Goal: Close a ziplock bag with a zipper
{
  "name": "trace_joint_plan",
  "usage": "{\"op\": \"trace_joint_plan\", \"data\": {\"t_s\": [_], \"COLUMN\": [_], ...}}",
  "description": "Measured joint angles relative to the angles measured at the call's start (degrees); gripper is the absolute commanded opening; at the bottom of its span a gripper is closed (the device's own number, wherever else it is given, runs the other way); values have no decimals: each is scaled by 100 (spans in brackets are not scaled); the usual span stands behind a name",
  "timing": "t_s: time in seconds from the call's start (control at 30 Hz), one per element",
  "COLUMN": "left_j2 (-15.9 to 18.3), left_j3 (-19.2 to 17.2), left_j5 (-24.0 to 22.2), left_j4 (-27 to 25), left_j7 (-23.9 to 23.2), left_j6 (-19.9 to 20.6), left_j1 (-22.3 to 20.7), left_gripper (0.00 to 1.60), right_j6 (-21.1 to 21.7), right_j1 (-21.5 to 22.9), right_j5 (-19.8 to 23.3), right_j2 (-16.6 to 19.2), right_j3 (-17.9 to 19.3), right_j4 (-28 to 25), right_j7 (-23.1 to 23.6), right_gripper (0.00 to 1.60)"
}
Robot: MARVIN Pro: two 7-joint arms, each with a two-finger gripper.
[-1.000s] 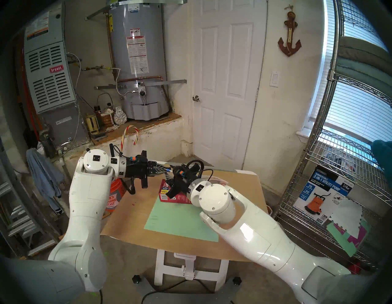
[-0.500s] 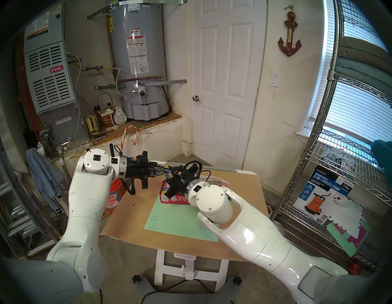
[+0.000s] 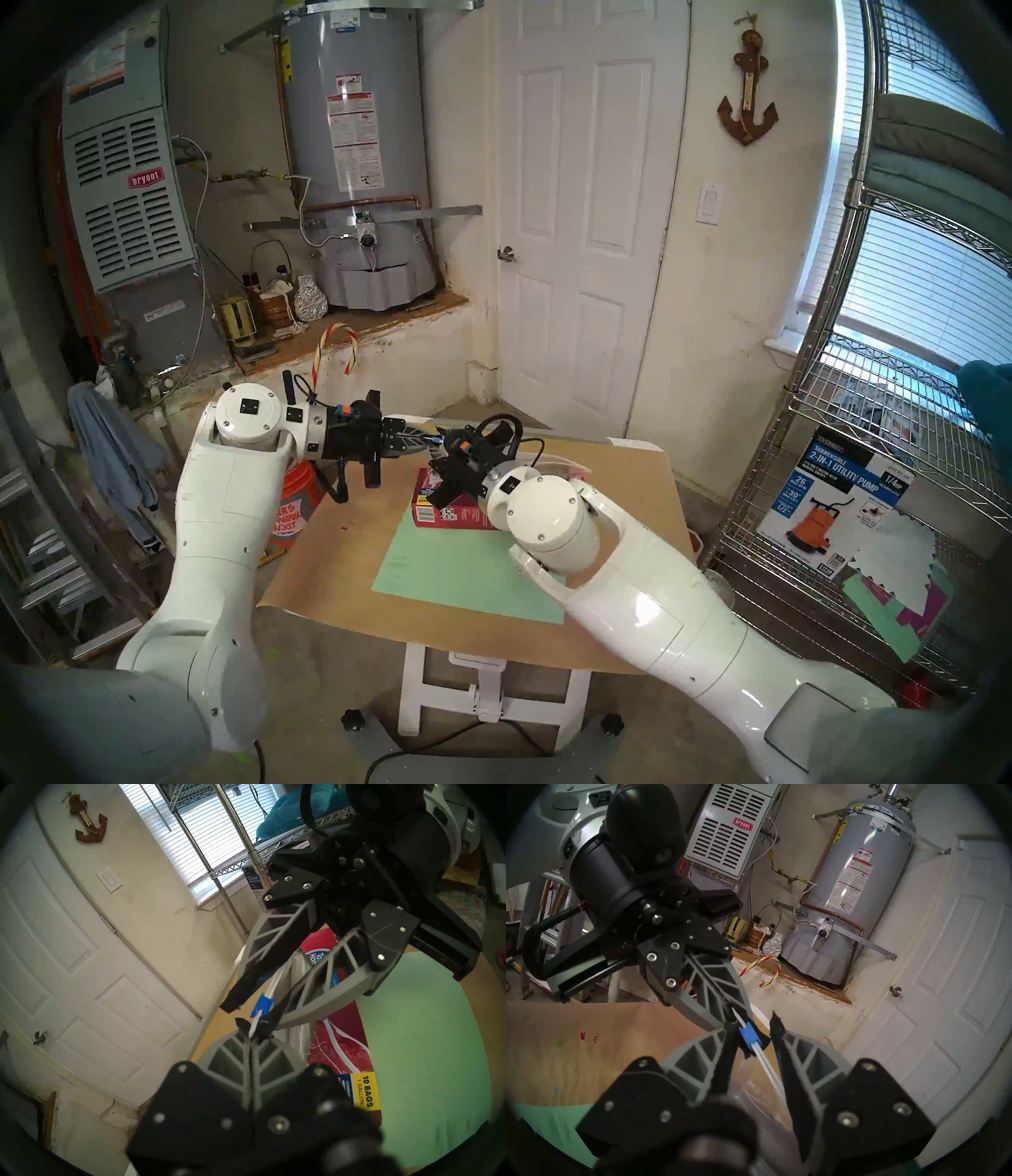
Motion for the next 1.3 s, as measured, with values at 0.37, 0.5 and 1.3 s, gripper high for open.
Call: {"op": "trace_joint_plan", "data": {"t_s": [0.37,0.5,1.3], "left_j2": [40,62,117], "left_j3": [38,44,37], "left_j5": [-36,-46,-271], "left_j4": [41,55,96], "left_j7": [3,3,4], "left_j6": [1,0,4], "left_j1": [-43,-61,-40], "left_gripper": [0,0,0], "right_j6": [-34,-62,-619], "right_j1": [20,26,52], "right_j5": [-6,-19,-232], "right_j2": [-33,-24,104], "right_j3": [0,5,46], "right_j4": [52,68,389], "right_j7": [83,150,272], "right_gripper": [26,26,23]}}
